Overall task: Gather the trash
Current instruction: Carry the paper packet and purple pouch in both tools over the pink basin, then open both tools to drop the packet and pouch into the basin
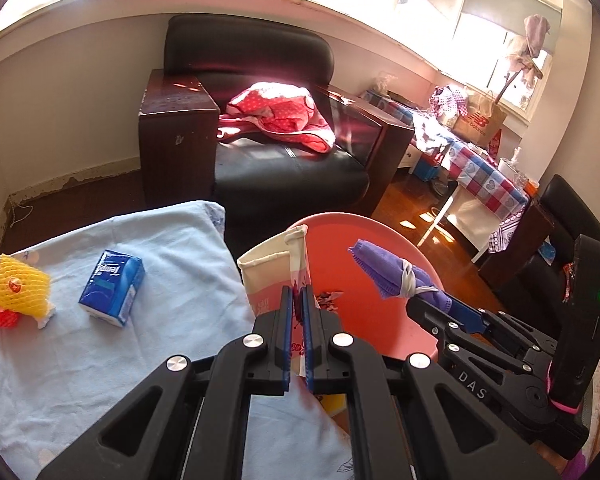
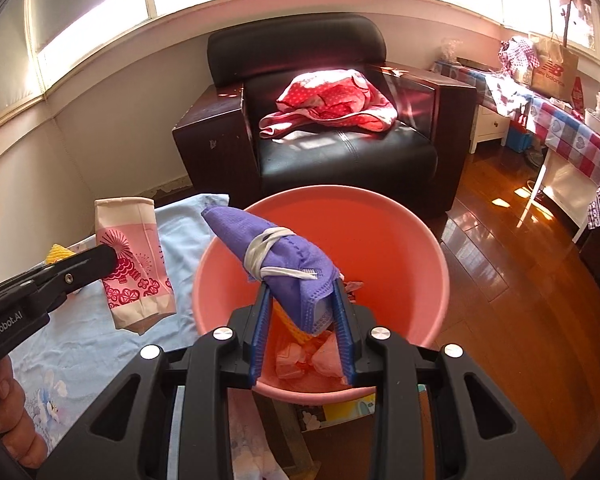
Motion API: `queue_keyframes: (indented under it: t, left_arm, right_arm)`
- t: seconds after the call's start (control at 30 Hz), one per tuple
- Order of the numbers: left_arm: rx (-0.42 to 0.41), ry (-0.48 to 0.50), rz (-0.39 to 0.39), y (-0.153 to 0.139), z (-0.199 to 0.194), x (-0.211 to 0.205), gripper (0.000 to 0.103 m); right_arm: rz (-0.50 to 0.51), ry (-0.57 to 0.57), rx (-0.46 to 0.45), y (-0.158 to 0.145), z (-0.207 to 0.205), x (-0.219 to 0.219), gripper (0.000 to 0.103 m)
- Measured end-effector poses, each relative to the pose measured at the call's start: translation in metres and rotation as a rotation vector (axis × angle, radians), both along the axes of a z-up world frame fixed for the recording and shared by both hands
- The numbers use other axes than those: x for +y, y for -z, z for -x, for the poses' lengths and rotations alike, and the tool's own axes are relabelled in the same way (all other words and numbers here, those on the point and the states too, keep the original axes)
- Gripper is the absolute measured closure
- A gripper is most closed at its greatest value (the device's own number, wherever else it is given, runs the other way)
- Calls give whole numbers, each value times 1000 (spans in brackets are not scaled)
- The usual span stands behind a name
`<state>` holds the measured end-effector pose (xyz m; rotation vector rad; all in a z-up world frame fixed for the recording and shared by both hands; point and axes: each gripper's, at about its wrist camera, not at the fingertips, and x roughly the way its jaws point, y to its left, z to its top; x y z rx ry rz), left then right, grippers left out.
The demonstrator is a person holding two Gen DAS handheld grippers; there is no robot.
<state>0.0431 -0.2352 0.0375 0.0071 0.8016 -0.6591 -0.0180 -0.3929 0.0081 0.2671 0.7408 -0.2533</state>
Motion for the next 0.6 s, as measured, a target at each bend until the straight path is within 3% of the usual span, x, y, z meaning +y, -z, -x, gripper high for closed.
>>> queue_keyframes:
  t: [0.23, 0.6]
  left_arm:
    - [28, 72, -28, 18, -5, -42, 99]
    - [69, 95, -90, 48, -14, -64, 99]
  right_arm:
    - [3, 50, 46, 15, 4, -18, 73]
    - [6, 74, 93, 31, -4, -25, 73]
